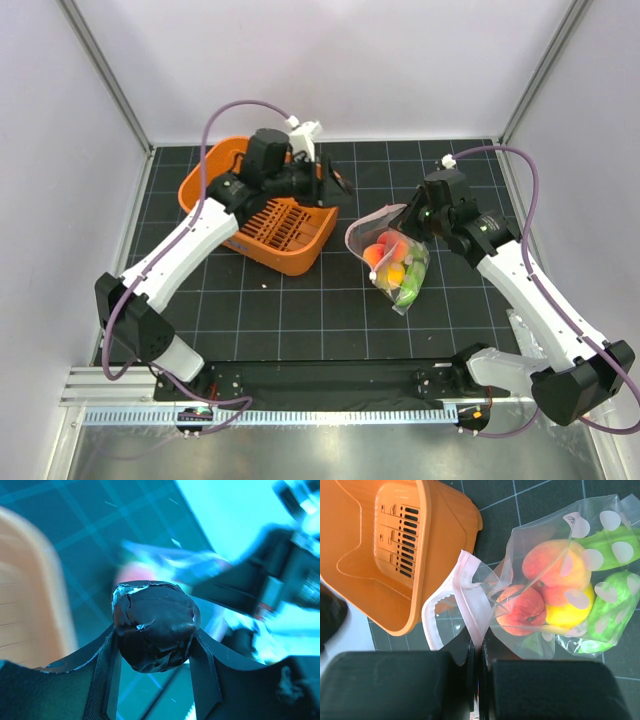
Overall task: Place the food in the zip-top bag and seal the zipper
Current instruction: Pick up the fake fruit from the bin, then place the fake fruit in the zipper food storage bag.
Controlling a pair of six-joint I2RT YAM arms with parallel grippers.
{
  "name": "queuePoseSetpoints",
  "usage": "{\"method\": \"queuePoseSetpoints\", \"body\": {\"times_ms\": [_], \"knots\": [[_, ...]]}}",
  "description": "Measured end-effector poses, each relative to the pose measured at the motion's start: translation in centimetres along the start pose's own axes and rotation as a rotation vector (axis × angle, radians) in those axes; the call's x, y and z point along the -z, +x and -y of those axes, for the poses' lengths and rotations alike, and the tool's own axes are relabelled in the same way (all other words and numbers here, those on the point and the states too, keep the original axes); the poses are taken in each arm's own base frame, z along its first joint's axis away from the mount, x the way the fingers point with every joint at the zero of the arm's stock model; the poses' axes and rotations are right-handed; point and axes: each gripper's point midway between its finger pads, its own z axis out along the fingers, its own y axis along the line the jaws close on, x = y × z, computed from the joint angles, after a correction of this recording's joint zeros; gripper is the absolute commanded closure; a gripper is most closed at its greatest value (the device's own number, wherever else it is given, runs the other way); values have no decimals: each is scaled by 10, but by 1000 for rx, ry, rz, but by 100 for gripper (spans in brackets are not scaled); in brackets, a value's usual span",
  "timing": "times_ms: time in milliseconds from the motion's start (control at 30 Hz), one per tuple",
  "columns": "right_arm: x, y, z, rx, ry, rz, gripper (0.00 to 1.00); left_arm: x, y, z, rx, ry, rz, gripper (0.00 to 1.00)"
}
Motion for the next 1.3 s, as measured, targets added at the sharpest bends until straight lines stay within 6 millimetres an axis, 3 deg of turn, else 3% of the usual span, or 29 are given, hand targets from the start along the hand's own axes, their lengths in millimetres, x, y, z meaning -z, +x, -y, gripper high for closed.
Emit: {"method": "queuePoseSetpoints", "body": {"times_ms": [167, 267, 367, 500, 567, 633, 667, 700, 800, 933, 1100, 1300], "knots": [[0, 0, -1, -3, -3, -1, 99, -12, 33, 56, -38, 138, -79, 69], [0, 0, -1, -5, -3, 0, 99, -16, 46, 72, -40, 179, -112, 69], [1, 0, -1, -7, -5, 3, 99, -23, 56, 71, -29, 186, -141, 69], [4, -1, 0, -7, -9, 11, 99, -39, 77, 55, -8, 150, -206, 67], [5, -1, 0, -7, -9, 15, 99, -48, 90, 47, 4, 130, -247, 57], [5, -2, 0, -7, -10, 18, 99, -57, 102, 41, 14, 114, -285, 31], [6, -2, 0, -7, -9, 20, 99, -61, 107, 38, 12, 109, -299, 8], [6, -2, 0, -7, -9, 23, 99, -64, 114, 36, 14, 101, -321, 1], [6, -3, 1, -6, -8, 30, 99, -67, 124, 32, 15, 77, -349, 0], [6, -3, 5, -3, 3, 39, 99, -63, 123, 31, -7, 39, -359, 0], [8, -4, 8, 0, 8, 52, 99, -50, 97, 35, -55, -21, -316, 0], [9, -5, 8, 5, 10, 57, 99, -28, 80, 21, -88, -163, -260, 0]]}}
